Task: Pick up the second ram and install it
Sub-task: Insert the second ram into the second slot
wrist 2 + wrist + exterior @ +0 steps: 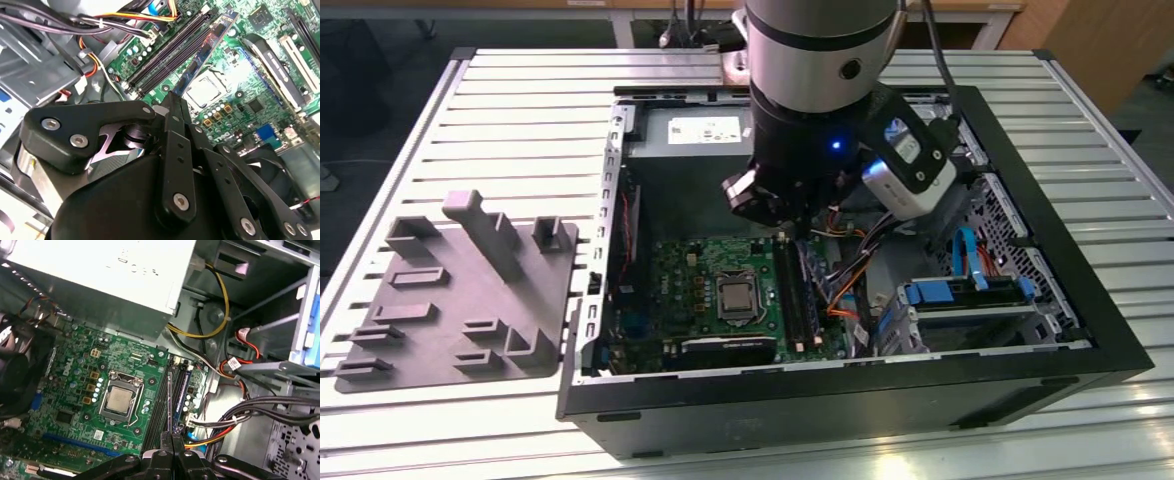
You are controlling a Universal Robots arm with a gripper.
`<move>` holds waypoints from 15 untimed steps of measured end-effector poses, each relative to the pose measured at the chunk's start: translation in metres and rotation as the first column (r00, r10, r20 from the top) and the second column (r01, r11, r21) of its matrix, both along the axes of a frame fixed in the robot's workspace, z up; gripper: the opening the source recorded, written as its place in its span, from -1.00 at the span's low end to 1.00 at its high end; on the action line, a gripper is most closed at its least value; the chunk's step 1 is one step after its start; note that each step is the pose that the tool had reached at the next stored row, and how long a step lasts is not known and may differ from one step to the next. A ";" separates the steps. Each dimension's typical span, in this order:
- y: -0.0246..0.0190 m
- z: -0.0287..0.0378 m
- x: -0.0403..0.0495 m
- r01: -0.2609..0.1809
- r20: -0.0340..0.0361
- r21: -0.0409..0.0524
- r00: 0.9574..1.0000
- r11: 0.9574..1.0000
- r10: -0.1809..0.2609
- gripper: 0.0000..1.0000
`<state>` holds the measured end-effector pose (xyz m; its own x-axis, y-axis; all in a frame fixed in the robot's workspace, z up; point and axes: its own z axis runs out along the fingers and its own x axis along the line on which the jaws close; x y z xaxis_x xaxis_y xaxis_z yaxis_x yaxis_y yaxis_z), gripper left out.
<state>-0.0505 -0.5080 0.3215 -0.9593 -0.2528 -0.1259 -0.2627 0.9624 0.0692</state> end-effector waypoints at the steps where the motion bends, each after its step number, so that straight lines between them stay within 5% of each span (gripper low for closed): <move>1: 0.0000 0.0000 0.0000 0.010 0.000 0.000 1.000 1.000 -0.010 -0.76; 8: 0.0000 -0.0003 0.0000 0.090 0.000 0.000 0.996 0.996 -0.090 -0.76; 15: 0.0000 -0.0009 0.0000 0.175 0.000 0.000 0.985 0.985 -0.175 -0.76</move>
<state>-0.0505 -0.5080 0.3206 -0.9888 -0.0809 -0.1258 -0.0901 0.9935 0.0692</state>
